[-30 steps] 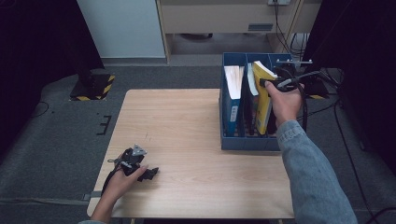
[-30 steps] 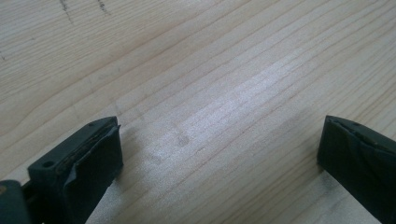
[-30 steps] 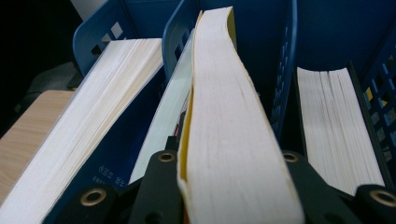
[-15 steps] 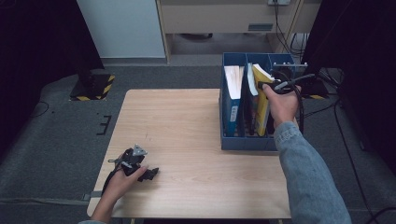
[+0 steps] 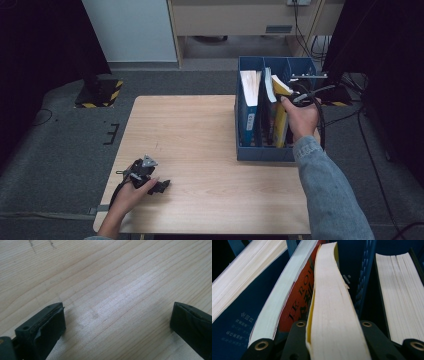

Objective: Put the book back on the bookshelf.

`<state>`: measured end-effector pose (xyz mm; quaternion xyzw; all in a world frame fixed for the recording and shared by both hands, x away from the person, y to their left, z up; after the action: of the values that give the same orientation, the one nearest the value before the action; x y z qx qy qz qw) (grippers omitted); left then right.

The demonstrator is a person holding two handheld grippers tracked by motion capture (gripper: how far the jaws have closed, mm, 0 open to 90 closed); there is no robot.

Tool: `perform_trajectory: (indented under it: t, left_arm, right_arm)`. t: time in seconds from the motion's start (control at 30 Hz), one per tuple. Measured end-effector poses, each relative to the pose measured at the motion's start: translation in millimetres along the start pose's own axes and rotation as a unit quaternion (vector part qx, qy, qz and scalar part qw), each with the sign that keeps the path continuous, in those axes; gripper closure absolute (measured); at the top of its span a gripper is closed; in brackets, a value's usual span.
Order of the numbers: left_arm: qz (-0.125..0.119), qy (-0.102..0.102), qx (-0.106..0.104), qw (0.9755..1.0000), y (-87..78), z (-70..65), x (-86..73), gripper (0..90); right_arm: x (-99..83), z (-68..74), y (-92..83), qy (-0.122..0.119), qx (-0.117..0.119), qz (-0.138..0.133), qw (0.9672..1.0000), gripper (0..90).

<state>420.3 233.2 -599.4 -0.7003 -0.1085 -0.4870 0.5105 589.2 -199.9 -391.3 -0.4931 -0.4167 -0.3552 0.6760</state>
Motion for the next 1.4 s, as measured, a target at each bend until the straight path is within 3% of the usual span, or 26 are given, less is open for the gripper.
perform_trajectory:
  t: [0.87,1.4]
  left_arm:
    - [0.001,0.002,-0.001,1.0000,-0.2,-1.1,-0.1,0.0]
    - [0.001,0.002,-0.003,1.0000,0.0,-2.7,0.1,0.0]
  right_arm:
    - [-19.3,-5.7,0.5,0.005,-0.002,0.020,0.9998,72.8]
    - [-30.6,-3.7,-18.2,-0.001,0.010,0.068,0.9976,70.4]
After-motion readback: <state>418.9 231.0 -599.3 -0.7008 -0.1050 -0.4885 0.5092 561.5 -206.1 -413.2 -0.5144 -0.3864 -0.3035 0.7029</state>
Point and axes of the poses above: each handheld gripper's, and its own axes: y roughly forward along the jaws, x roughly out of its top, z roughly to its left, the point moved 9 cm from there along y, roughly forward along the jaws, and after that the axes turned 15 degrees about -z, right-handed, at the moved point
